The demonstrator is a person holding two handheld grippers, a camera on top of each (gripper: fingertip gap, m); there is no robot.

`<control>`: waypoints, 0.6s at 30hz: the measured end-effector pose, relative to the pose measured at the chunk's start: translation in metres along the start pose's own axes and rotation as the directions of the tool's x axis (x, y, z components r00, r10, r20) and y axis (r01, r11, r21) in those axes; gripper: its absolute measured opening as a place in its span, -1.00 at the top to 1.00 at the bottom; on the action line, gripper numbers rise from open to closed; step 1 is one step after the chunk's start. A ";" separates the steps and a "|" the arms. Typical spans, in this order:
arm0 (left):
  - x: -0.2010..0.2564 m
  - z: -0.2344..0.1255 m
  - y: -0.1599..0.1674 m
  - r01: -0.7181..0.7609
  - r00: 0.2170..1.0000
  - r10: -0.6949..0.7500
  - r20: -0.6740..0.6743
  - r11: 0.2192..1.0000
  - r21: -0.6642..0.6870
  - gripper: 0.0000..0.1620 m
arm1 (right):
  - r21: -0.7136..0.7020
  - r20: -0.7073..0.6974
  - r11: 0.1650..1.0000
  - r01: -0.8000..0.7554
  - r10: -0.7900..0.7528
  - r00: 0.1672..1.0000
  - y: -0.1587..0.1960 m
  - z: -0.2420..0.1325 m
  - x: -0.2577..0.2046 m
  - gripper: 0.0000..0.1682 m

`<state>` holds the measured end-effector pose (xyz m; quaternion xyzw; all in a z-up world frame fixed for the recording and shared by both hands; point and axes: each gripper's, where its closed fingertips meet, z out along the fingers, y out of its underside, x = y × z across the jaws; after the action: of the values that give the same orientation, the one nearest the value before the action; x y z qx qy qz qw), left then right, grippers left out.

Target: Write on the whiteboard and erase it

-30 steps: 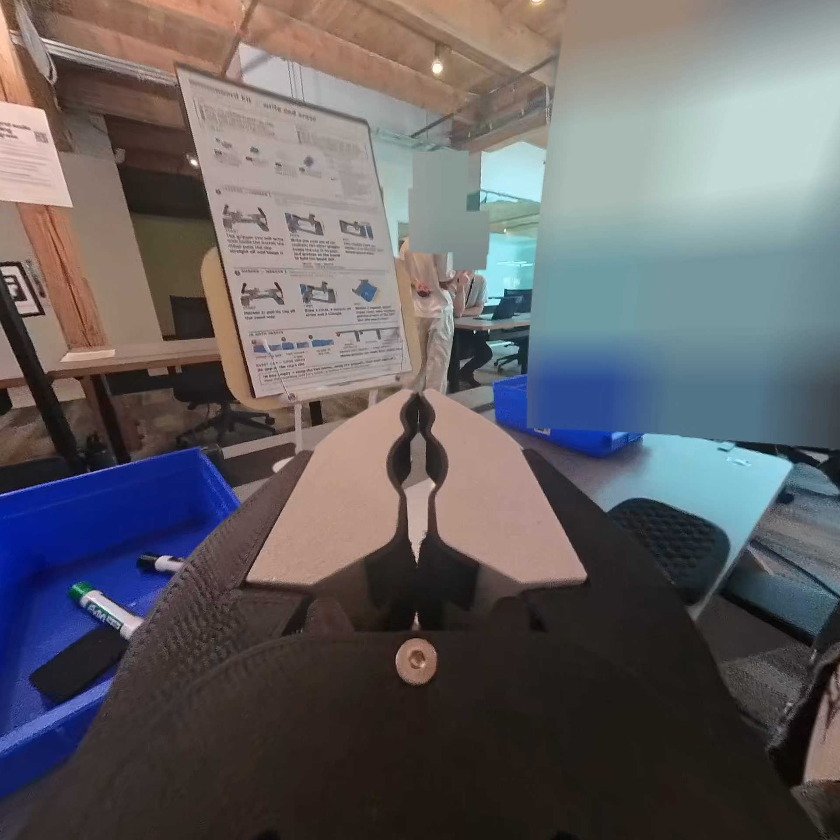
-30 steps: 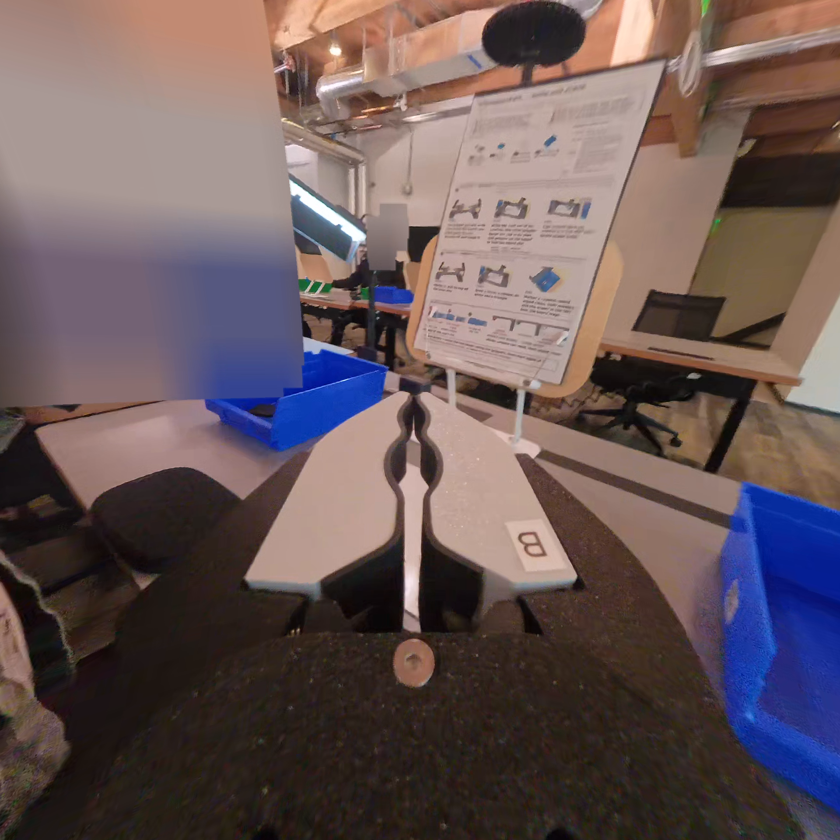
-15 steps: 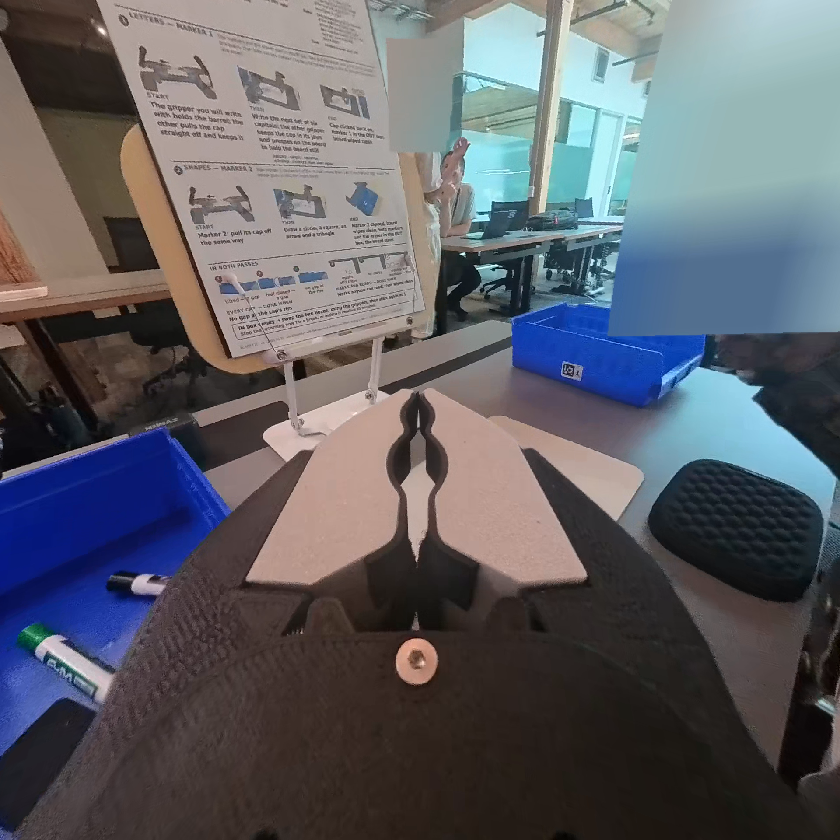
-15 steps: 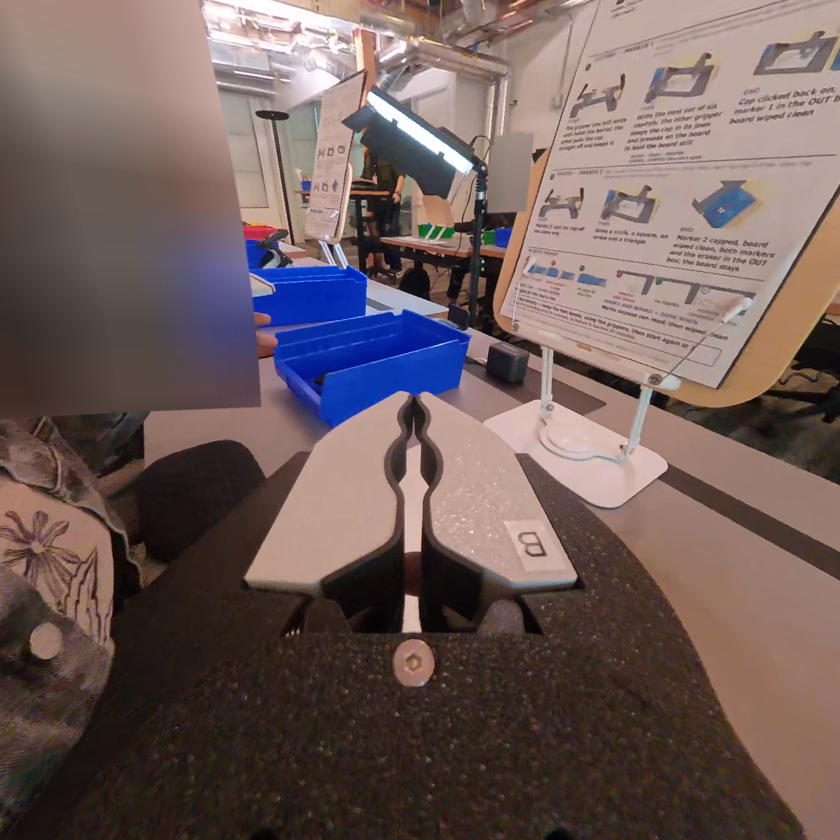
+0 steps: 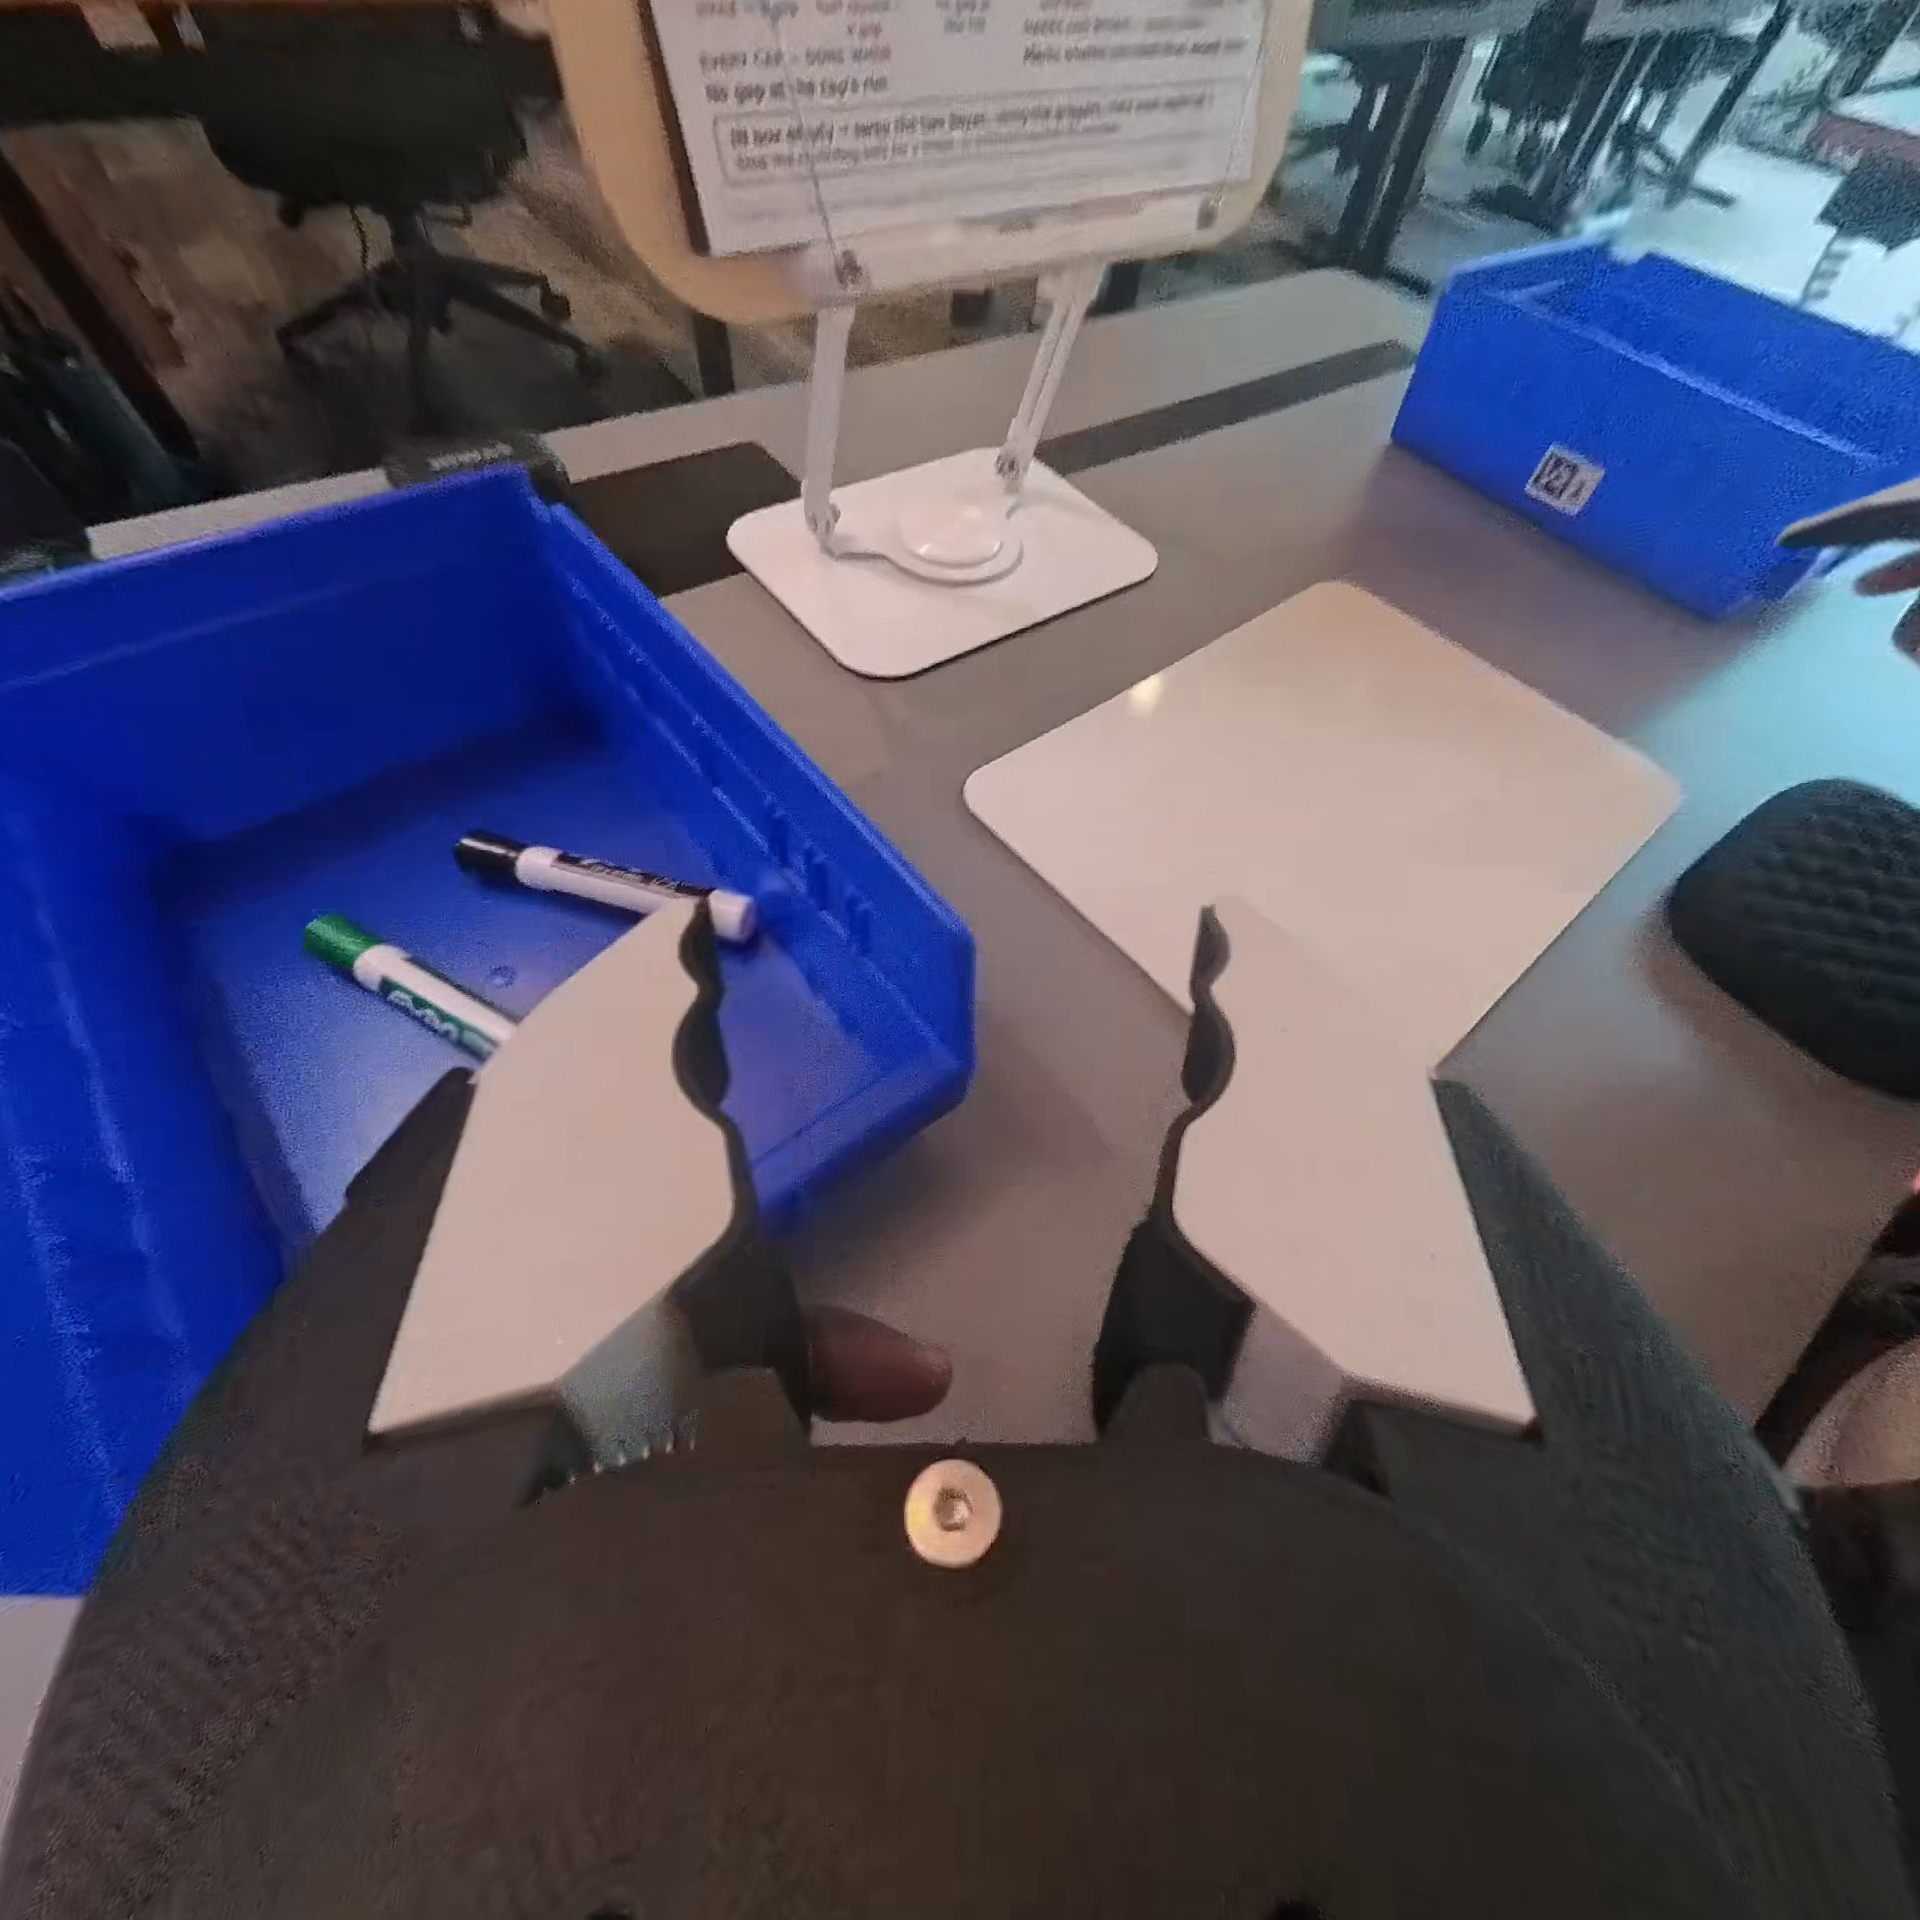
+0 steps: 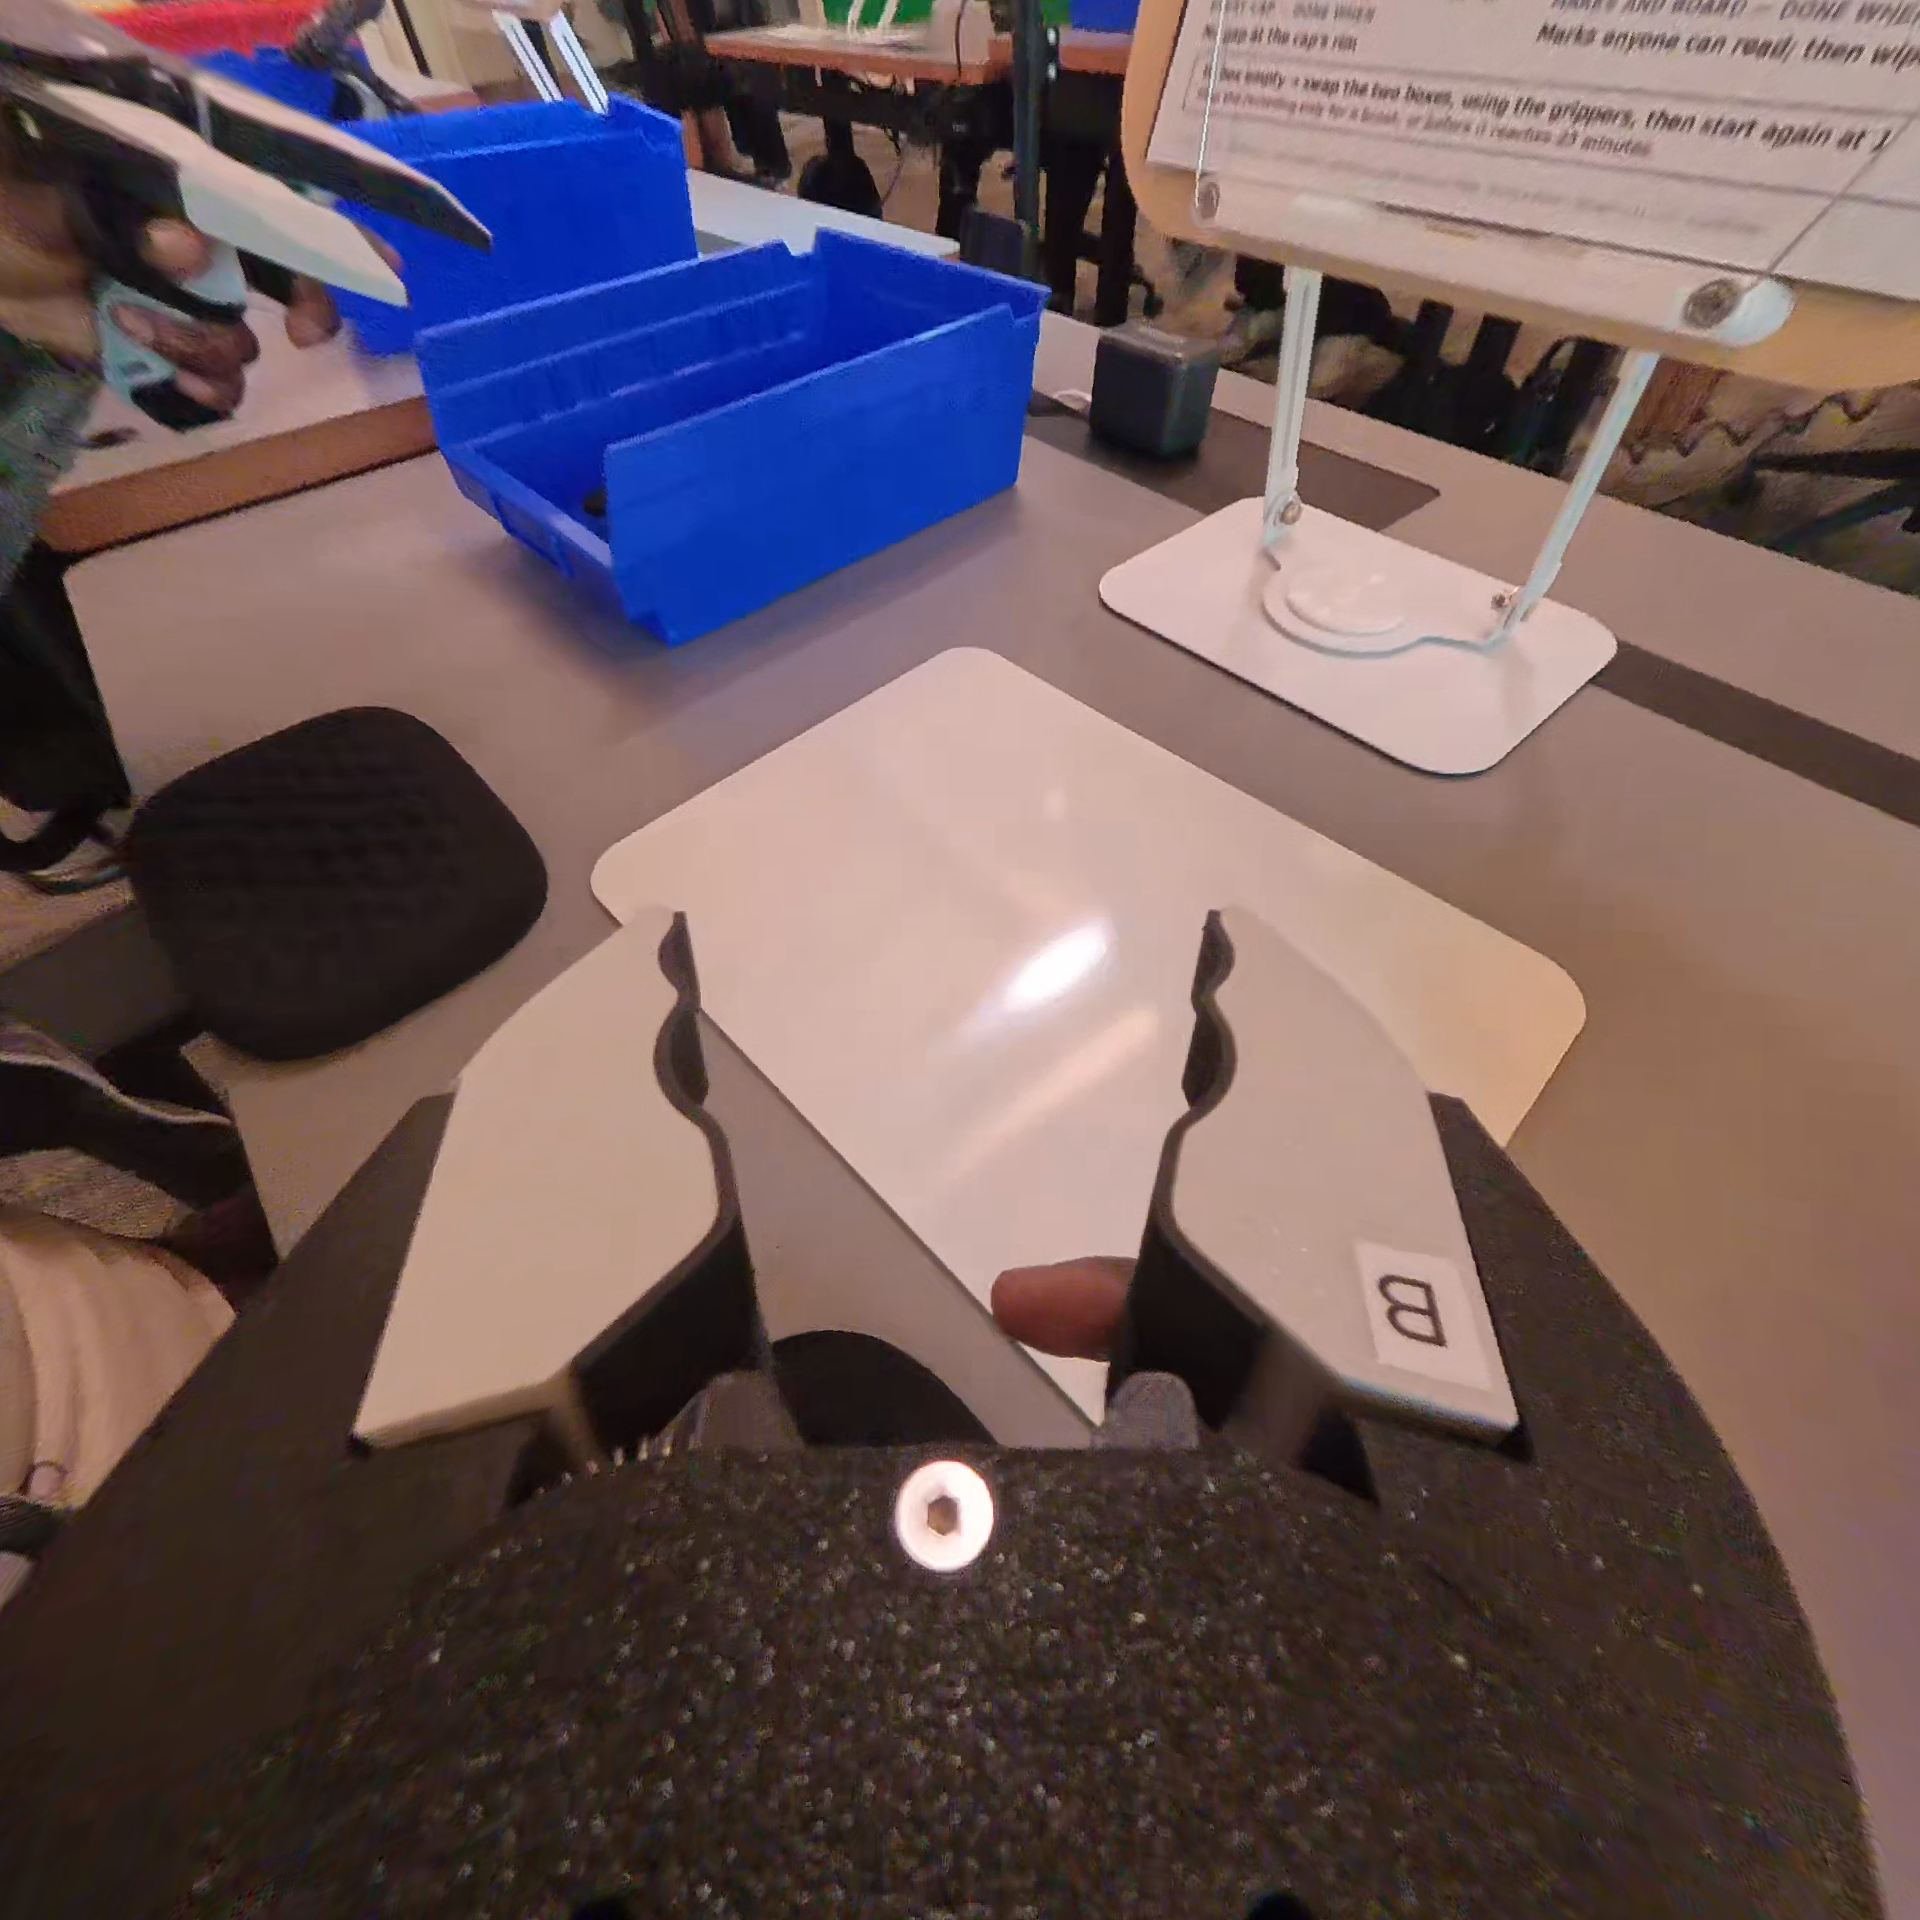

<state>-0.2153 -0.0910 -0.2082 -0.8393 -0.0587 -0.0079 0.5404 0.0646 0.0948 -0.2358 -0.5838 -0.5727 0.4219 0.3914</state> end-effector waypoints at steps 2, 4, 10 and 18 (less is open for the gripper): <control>-0.021 0.006 0.000 -0.082 0.996 0.080 -0.036 0.995 -0.055 -0.10 | -0.037 -0.001 0.999 0.003 -0.003 1.000 0.006 0.010 0.002 -0.14; -0.042 0.015 -0.006 -0.177 0.982 0.171 -0.085 0.981 -0.080 -0.05 | -0.052 0.022 0.999 0.002 -0.001 1.000 0.006 0.017 0.001 -0.14; -0.099 0.063 -0.005 -0.538 0.838 0.465 -0.284 0.791 -0.291 0.27 | -0.041 0.060 0.999 0.000 0.003 0.998 -0.006 0.034 0.006 -0.11; -0.135 0.126 0.035 -0.856 0.517 0.587 -0.624 0.347 -0.383 0.40 | -0.038 0.106 0.999 -0.014 0.018 0.994 -0.012 0.043 0.003 -0.06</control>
<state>-0.3524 -0.0028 -0.3023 -0.8833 0.4397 0.0556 0.1529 0.0203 0.0974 -0.2395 -0.5723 -0.5959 0.4446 0.3461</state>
